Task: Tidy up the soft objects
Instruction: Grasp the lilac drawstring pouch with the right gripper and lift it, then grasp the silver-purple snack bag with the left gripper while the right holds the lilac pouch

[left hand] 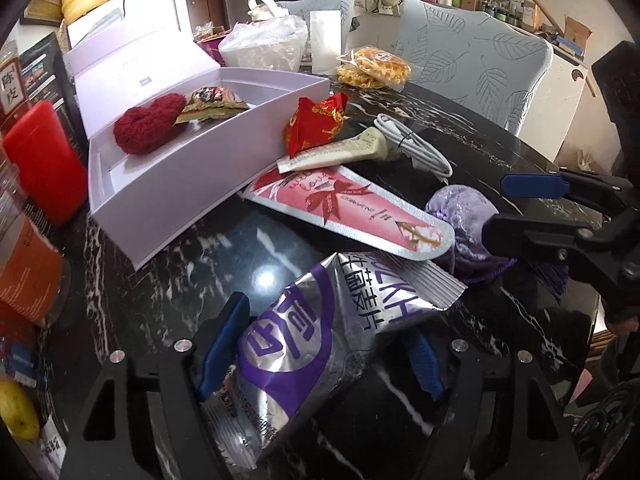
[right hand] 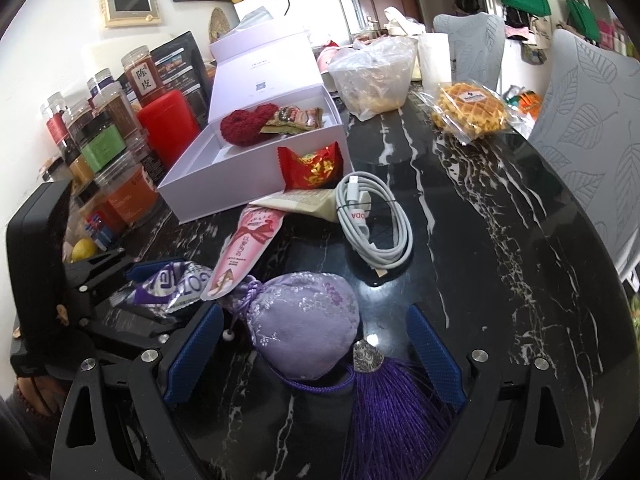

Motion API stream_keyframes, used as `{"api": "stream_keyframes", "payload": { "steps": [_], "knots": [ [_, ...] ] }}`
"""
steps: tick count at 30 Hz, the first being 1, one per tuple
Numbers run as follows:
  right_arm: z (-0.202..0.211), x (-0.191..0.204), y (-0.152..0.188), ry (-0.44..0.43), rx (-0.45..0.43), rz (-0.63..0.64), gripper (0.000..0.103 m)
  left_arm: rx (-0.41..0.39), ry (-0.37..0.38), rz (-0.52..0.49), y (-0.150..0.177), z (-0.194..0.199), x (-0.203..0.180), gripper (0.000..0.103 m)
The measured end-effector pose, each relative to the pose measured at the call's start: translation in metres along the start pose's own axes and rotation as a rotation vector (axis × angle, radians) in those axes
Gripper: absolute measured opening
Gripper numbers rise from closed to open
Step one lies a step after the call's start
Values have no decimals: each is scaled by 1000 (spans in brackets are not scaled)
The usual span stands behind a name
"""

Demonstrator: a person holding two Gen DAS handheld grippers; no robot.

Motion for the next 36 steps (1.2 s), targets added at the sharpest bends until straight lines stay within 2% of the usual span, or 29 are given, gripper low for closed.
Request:
{"api": "stream_keyframes", "payload": {
  "steps": [7,10,15,20,24,25,27,28,29,36],
  "knots": [
    [-12,6,6,15,32,38,94,38,-10,94,14,14,17,74],
    [-20,11,7,39,52,58,103,30,-22,135,16,20,26,74],
    [-32,21,7,62,69,105,103,33,-24,203,20,22,37,74],
    [-45,22,10,142,105,140,103,39,-28,228,23,22,42,74],
    [-44,18,9,142,94,116,103,38,-27,236,25,23,44,74],
    [-44,16,8,145,89,107,101,37,-26,236,24,23,44,74],
    [-42,13,7,169,79,108,90,34,-26,236,24,23,44,74],
    [-41,12,6,186,76,115,79,33,-26,235,24,24,44,74],
    [-40,12,6,201,74,121,76,32,-26,234,24,24,44,74],
    [-33,10,6,150,57,79,67,39,-21,239,24,26,42,74]
  ]
}}
Point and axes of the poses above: each gripper's, at about its wrist camera, not at the fingertips, and z roughly against the way its jaws point, x to its left, y to its underside, the point moved 8 cm from there along -z, roughly the way its jaws point, and after that the axes turned 10 degrees about -y, right-handed, at the moved point
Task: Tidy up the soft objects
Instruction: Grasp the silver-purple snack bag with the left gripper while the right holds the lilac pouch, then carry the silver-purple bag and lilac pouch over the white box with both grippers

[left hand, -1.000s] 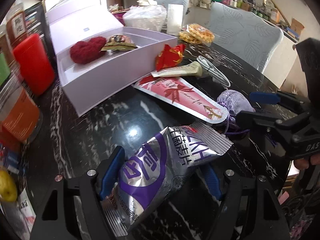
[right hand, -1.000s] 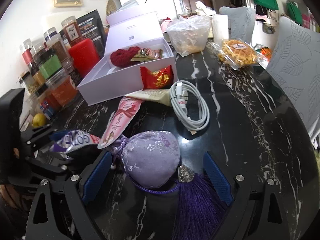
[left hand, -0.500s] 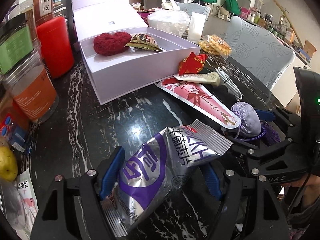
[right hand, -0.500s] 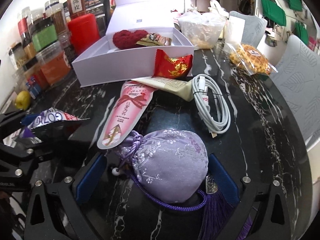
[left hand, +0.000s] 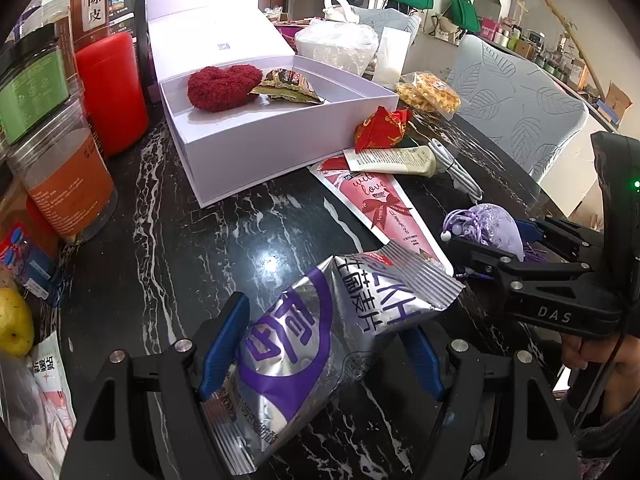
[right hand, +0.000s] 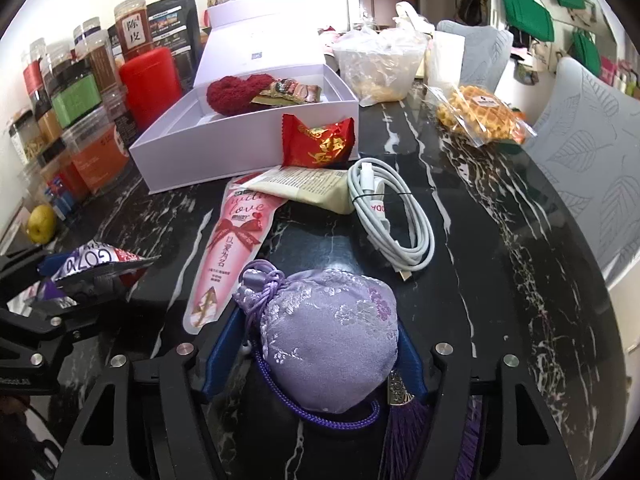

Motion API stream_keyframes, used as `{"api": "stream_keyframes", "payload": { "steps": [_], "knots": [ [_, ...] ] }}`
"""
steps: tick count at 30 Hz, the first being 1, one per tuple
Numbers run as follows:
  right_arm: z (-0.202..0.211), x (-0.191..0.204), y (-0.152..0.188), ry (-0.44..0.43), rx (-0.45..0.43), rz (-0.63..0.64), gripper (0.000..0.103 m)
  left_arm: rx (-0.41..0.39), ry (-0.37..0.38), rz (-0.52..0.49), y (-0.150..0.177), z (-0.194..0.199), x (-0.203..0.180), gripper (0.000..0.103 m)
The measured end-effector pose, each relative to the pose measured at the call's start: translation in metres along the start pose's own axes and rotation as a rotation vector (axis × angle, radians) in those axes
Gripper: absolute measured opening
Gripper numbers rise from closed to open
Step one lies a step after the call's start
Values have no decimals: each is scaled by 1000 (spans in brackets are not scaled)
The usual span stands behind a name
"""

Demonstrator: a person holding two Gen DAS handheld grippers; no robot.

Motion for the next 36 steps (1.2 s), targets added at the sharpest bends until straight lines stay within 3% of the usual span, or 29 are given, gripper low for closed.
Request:
{"api": "stream_keyframes", "payload": {
  "steps": [2,3,5,11,16,18,23,25,26,27,30,33,36],
  "knots": [
    [2,-1,1,-13,-1,-10,66,-2,0,3,0,1,0,74],
    [3,0,2,-17,0,-13,66,-5,-1,4,-1,2,0,67],
    [6,0,4,-30,-4,-20,66,-12,-3,4,-1,5,-1,66],
    [18,5,4,-35,-32,-14,65,-25,-1,-4,-1,8,-6,66],
    [28,4,4,-27,-50,-14,65,17,-52,-49,8,-2,-8,66],
    [30,4,4,-30,-52,-19,66,54,-65,-51,14,-9,-6,71],
    [31,4,5,-32,-49,-22,66,37,-70,-38,18,-8,0,71],
    [31,5,5,-36,-48,-21,66,29,-73,-32,20,-7,1,59],
    [30,5,5,-37,-48,-21,66,19,-73,-27,20,-6,1,46],
    [30,5,5,-38,-48,-19,66,11,-73,-24,20,-4,1,44],
    [30,6,5,-40,-49,-18,66,14,-59,-8,19,-3,1,42],
    [31,6,5,-42,-51,-17,66,24,0,20,16,-1,-2,42],
    [33,5,3,-44,-56,-20,66,2,-3,12,11,7,-5,42]
  ]
}}
Point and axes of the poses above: each gripper's, at about its wrist camera, not at the fingertips, and z roughly against the way its jaws point, x to its left, y to its underside, the point moved 8 cm from there along -z, roughly the way its jaws point, and after that the axes turned 10 degrees about -y, right-handed, at the moved point
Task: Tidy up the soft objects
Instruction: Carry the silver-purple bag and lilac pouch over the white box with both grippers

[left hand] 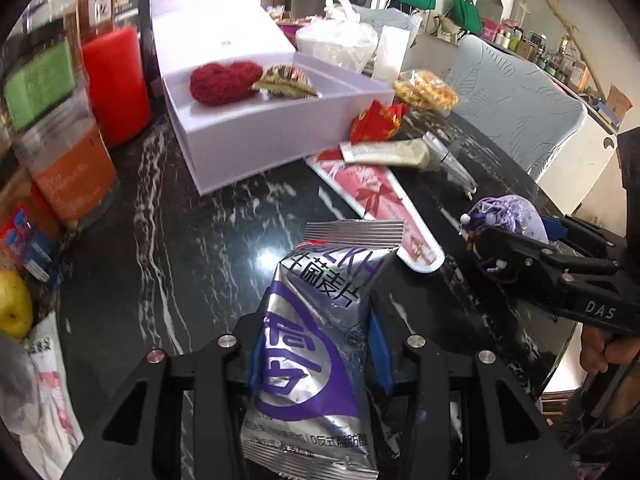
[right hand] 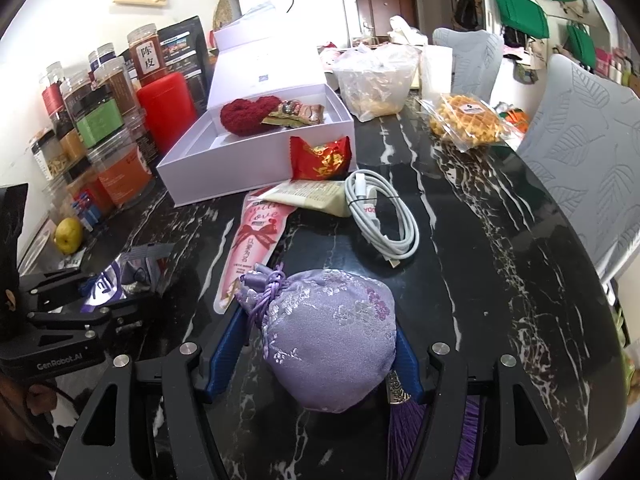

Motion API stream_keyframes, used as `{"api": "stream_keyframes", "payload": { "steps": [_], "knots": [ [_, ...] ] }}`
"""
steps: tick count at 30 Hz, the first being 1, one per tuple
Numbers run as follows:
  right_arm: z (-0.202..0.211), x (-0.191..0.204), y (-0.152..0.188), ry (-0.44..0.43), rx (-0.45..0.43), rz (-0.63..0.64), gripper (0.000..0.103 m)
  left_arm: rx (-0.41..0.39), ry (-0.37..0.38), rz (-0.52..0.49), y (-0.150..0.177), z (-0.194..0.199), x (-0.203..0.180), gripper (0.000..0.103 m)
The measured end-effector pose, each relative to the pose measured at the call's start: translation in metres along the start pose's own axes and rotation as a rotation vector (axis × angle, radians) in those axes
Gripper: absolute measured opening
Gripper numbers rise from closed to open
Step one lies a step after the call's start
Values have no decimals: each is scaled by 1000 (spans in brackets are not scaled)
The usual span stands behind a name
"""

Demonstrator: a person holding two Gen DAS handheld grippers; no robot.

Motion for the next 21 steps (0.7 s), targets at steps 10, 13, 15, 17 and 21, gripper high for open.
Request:
{"api": "stream_keyframes", "payload": {
  "steps": [10,13,15,17,21],
  "knots": [
    [17,4,-19,-8,-46,16,66,-93,4,4,-36,29,0,42],
    [24,7,-30,-10,-65,33,66,-119,4,4,-47,38,0,42],
    [29,10,-38,-12,-79,49,66,-137,3,4,-54,43,0,42],
    [32,13,-46,-13,-92,62,66,-157,0,6,-63,47,0,42],
    [40,19,-67,-29,-121,86,66,-200,0,17,-82,57,3,42]
  ]
}}
Point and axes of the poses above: each gripper's, at about its wrist camera, not at the fingertips, and z roughly against the way its jaws point, x to its left, y to its underside, the point moved 8 cm from there along -z, roughly the way its jaws point, and after that the axes turned 10 degrees about -y, right-handed, at the moved point
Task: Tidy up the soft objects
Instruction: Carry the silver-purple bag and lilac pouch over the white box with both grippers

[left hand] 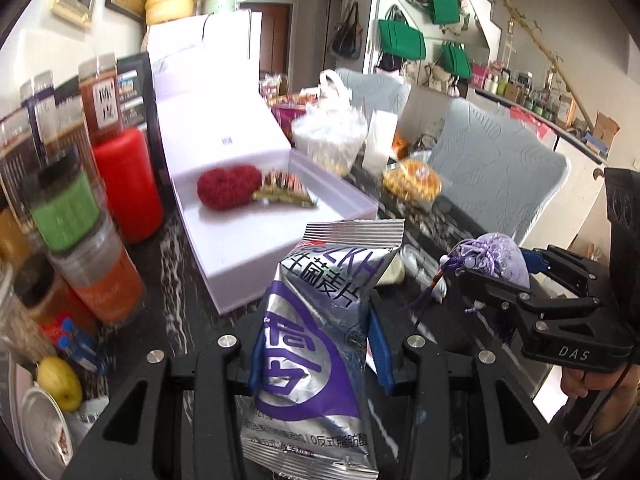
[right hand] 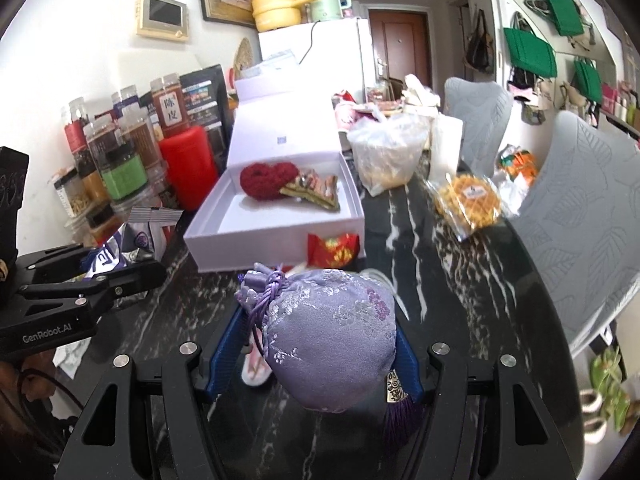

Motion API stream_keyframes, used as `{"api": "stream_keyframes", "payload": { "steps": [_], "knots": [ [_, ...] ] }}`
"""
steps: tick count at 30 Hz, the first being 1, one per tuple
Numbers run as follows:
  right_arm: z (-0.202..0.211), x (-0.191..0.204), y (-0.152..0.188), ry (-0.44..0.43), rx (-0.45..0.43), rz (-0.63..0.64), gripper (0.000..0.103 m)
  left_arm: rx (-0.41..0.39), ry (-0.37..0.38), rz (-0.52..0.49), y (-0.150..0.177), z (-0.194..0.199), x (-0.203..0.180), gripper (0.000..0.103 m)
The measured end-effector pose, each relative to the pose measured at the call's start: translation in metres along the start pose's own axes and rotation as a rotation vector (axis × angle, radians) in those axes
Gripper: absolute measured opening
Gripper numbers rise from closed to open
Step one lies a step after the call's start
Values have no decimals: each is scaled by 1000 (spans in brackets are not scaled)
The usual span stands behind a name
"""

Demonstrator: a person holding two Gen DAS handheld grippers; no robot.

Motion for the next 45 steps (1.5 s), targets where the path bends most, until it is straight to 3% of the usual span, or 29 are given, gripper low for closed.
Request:
{"api": "stream_keyframes", "payload": {
  "steps": [22,45],
  "knots": [
    [1,28,-108,-136,-117,125,66,-176,-22,18,-98,14,15,42],
    [-63,5,-195,-146,-172,188,66,-193,-88,5,-166,-55,41,42]
  ]
}}
Point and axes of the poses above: each gripper's, at about its wrist camera, not at the fingertips, and z roughly against the way its jaws point, x to its left, y to its underside, the point moved 8 cm from there along -z, roughly the way its jaws point, and after that the axes turned 10 degrees about -y, right-handed, at the moved point
